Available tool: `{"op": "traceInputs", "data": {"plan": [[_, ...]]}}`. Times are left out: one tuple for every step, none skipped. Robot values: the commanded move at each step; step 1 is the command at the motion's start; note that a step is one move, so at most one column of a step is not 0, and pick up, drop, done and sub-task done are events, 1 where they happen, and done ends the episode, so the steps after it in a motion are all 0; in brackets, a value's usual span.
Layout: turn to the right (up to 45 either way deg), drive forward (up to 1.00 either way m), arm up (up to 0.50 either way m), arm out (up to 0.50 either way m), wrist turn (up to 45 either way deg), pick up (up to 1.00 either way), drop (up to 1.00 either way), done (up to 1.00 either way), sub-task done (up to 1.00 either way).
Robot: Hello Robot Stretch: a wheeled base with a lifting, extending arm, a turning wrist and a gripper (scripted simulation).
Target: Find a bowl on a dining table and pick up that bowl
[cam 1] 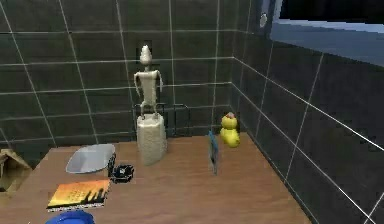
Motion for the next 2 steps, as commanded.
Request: {"op": "traceInputs", "data": {"plan": [[-45.0,0.0,0.0,0.0,0.0,0.0,0.0,0.0,0.0],[-45.0,0.0,0.0,0.0,0.0,0.0,0.0,0.0,0.0]]}}
